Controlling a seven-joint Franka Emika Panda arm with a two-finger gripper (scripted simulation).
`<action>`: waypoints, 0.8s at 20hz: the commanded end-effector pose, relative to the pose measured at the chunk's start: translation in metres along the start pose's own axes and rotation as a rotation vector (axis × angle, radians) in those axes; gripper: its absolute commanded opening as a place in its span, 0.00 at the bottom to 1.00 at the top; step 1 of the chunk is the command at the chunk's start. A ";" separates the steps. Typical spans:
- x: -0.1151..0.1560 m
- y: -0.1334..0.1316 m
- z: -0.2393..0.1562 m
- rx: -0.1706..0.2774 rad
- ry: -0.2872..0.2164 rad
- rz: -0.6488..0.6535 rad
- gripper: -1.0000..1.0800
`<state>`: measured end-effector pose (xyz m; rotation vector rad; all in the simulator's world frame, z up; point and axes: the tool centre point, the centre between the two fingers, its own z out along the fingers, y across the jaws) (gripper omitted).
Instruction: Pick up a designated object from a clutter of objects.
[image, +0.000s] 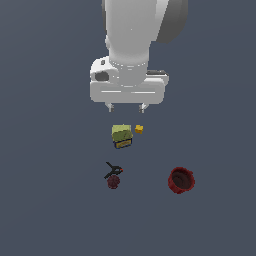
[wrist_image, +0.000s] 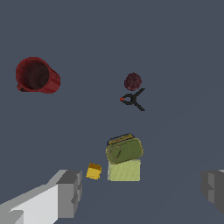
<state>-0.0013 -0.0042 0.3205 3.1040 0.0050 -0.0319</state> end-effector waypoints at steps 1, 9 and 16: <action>0.000 0.000 0.000 0.000 0.000 0.000 0.81; 0.003 -0.009 -0.015 -0.003 0.025 -0.016 0.81; 0.010 -0.015 -0.010 -0.007 0.026 -0.030 0.81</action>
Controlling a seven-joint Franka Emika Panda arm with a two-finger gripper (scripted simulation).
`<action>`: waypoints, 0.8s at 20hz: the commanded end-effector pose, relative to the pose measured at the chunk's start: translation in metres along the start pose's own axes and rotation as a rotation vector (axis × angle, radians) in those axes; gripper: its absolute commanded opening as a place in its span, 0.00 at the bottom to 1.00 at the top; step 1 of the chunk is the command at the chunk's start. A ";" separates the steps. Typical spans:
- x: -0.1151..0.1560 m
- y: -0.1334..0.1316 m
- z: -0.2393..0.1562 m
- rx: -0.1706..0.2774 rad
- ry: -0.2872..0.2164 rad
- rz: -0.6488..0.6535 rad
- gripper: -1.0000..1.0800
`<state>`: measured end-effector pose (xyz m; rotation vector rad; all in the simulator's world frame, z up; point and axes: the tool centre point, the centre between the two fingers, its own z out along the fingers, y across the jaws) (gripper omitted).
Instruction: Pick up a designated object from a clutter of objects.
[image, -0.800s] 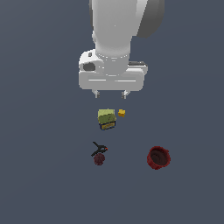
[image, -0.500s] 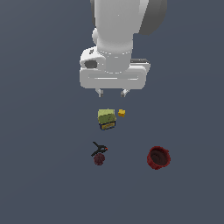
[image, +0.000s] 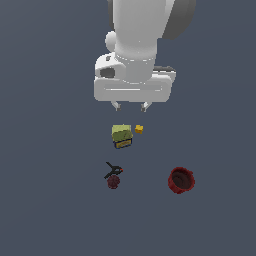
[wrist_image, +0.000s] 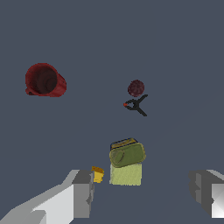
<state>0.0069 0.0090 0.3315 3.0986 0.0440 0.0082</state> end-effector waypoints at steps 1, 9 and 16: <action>0.005 -0.005 0.004 -0.002 0.000 -0.010 0.81; 0.034 -0.035 0.029 -0.016 0.007 -0.075 0.81; 0.070 -0.087 0.071 -0.029 0.018 -0.172 0.81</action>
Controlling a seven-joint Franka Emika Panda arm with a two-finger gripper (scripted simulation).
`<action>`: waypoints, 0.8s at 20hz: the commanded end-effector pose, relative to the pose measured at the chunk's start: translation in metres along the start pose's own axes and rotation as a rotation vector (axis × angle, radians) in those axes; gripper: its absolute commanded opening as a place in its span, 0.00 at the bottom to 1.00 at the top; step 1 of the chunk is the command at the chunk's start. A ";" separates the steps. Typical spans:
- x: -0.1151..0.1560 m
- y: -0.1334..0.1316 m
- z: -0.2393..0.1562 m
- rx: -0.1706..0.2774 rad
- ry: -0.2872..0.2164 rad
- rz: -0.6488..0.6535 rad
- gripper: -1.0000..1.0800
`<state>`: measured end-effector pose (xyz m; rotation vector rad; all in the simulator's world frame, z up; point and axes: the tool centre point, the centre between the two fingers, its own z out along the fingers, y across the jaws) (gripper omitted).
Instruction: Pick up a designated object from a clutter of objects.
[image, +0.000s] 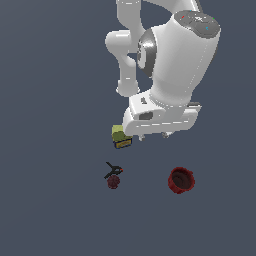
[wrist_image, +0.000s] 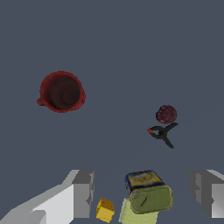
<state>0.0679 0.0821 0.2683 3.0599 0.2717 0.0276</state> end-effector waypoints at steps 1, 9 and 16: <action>0.015 -0.020 0.018 -0.004 0.005 -0.039 0.81; 0.054 -0.091 0.080 -0.009 0.021 -0.160 0.81; 0.070 -0.141 0.126 -0.006 0.032 -0.239 0.81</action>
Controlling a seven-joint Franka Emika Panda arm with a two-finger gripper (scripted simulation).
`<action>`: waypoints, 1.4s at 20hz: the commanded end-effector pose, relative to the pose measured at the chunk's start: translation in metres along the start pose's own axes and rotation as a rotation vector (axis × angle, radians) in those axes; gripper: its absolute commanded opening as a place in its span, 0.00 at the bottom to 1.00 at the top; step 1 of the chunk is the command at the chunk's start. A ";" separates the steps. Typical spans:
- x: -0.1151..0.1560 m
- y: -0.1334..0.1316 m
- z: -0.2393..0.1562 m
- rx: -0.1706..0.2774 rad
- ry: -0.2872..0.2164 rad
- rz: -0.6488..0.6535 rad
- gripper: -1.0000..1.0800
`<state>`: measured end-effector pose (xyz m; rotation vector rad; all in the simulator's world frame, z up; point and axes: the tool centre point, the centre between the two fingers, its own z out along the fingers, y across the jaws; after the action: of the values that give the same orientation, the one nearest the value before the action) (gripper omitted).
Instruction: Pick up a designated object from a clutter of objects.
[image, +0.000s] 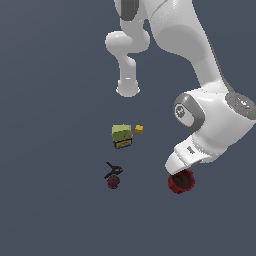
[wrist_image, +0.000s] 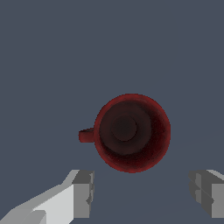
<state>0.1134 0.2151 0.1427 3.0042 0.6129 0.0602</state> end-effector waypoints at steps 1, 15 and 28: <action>0.007 -0.014 0.013 0.001 0.005 -0.022 0.81; 0.015 -0.037 0.040 0.004 0.009 -0.059 0.81; 0.015 -0.038 0.068 0.004 0.011 -0.060 0.00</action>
<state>0.1155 0.2543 0.0736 2.9893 0.7106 0.0730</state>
